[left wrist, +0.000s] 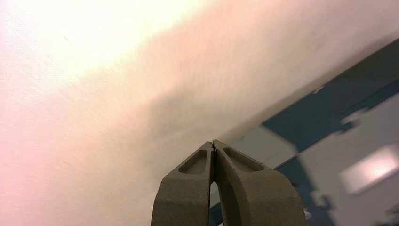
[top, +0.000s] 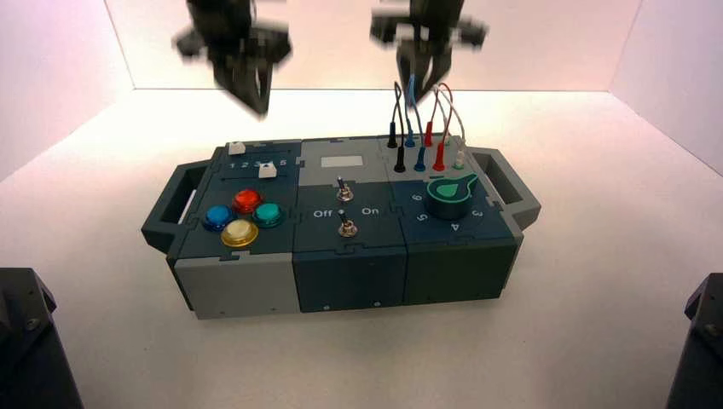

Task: Move the box closer.

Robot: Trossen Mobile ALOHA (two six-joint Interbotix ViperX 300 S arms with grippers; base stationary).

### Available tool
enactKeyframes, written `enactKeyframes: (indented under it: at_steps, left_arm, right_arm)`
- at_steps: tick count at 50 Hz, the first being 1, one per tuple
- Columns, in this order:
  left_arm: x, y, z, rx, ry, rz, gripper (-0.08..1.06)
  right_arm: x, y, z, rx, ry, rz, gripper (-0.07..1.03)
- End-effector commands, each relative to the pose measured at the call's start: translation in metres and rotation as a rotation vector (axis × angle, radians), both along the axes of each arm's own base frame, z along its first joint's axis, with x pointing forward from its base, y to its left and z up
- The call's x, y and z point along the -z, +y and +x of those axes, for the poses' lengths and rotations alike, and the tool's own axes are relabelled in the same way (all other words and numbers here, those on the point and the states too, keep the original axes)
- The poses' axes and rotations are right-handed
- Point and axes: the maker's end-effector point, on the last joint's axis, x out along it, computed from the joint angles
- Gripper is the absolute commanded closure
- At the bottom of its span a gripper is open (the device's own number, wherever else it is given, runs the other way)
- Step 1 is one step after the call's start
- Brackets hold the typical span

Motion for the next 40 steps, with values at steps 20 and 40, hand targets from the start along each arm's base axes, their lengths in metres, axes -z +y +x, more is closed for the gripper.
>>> enactKeyframes:
  at_steps: [20,40]
  left_arm:
    - [-0.092,0.011,-0.087,0.003,-0.074,-0.080,1.01]
    - [-0.115,0.036,-0.159,-0.059,-0.202,-0.186,1.01]
  right_arm:
    - [-0.089,-0.025,-0.116,-0.052,-0.040,0.071,0.98]
    - [-0.069,-0.051,-0.174,-0.047,-0.107,0.127,0.98]
